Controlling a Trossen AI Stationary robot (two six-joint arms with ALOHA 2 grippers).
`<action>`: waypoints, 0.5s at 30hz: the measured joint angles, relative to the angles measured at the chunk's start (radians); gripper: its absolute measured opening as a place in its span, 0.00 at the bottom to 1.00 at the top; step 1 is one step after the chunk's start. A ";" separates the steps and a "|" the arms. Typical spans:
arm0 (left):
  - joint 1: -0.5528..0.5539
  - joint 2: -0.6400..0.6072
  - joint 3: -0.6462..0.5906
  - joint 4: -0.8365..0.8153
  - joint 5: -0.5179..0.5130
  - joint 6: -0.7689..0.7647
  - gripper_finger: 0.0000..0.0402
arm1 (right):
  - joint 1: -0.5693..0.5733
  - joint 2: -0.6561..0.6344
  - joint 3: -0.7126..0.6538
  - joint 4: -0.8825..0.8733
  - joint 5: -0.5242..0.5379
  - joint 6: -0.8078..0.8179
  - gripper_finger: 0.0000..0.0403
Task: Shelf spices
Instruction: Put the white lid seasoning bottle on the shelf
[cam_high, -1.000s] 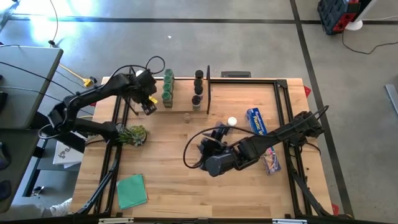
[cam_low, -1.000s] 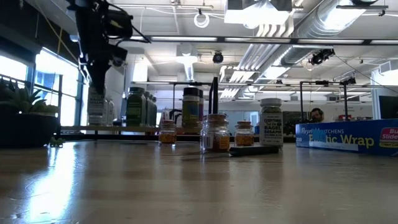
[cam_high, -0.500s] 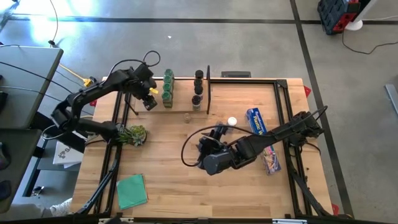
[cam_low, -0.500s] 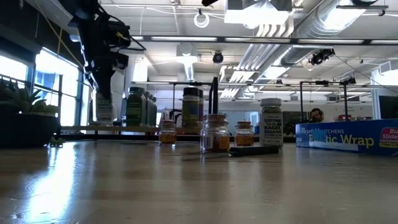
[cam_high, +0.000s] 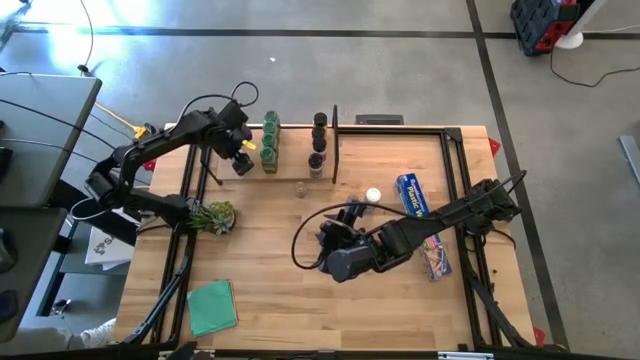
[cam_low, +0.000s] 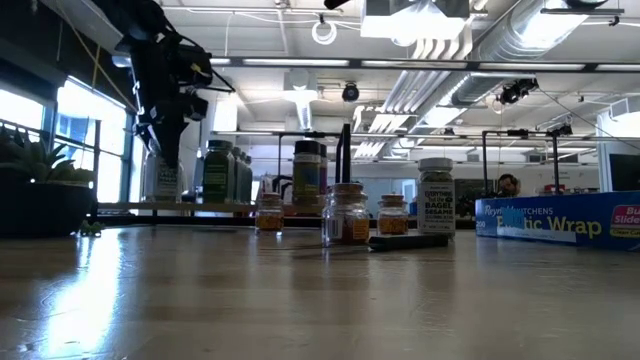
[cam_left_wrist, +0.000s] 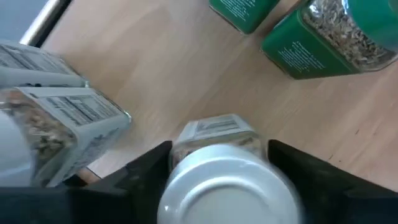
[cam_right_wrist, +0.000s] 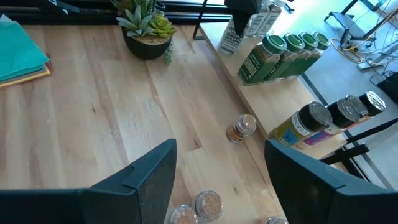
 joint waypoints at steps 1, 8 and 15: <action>0.000 -0.004 0.000 0.001 -0.010 0.000 0.67 | 0.000 0.000 0.000 0.000 0.000 0.000 0.59; 0.000 -0.041 0.000 0.005 -0.037 -0.001 0.77 | 0.000 0.000 0.000 0.000 0.000 0.003 0.59; -0.027 -0.110 0.000 0.005 -0.034 -0.020 0.78 | 0.000 0.000 0.000 0.000 0.005 0.001 0.59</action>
